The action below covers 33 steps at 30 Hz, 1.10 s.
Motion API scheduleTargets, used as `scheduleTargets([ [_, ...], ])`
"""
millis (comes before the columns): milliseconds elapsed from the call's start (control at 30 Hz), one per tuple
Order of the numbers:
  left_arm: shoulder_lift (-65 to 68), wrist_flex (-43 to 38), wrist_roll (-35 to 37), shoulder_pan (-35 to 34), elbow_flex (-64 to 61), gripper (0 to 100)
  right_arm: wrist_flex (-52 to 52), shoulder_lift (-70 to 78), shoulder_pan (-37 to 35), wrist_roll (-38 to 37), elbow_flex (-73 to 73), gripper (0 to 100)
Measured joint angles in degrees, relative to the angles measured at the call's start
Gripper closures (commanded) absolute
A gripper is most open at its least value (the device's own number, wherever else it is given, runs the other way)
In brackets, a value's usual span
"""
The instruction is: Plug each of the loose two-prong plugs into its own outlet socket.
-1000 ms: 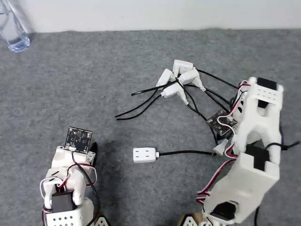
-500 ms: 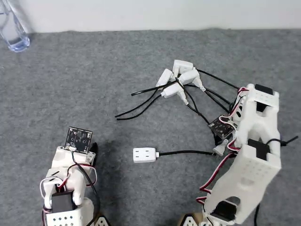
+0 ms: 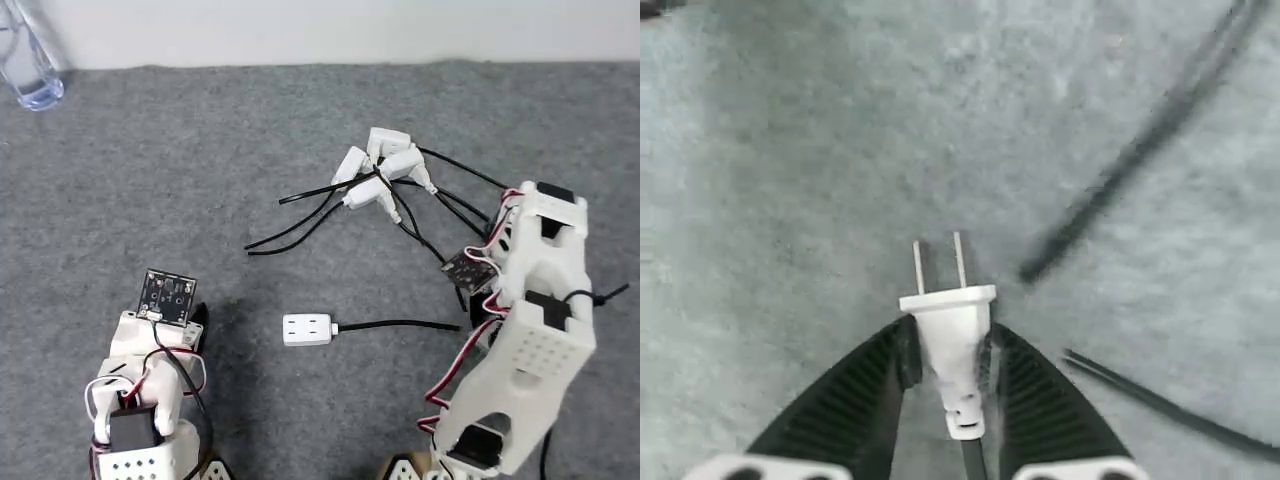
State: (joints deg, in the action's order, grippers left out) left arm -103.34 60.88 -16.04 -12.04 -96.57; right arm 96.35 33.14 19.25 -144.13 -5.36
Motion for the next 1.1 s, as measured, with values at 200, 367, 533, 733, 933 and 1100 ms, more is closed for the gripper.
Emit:
scheduleTargets([
  [200, 0.0, 0.0, 0.0, 0.0, 0.0, 79, 4.0, -4.7, -0.4, 2.4, -2.2, 99.0],
  [367, 0.0, 0.0, 0.0, 0.0, 0.0, 79, 4.0, -8.4, -3.9, 10.2, -2.2, 99.0],
  [533, 0.0, 0.0, 0.0, 0.0, 0.0, 79, 4.0, -13.0, -10.2, 22.1, -2.2, 99.0],
  [733, 0.0, 0.0, 0.0, 0.0, 0.0, 79, 4.0, -16.6, -18.2, 40.4, -2.2, 99.0],
  [933, 0.0, 0.0, 0.0, 0.4, 0.0, 79, 2.0, -16.7, -22.3, 52.0, -2.2, 99.0],
  [1100, 0.0, 0.0, 0.0, 0.4, 0.0, 79, -3.3, -9.5, -25.3, 58.7, -2.2, 99.0],
])
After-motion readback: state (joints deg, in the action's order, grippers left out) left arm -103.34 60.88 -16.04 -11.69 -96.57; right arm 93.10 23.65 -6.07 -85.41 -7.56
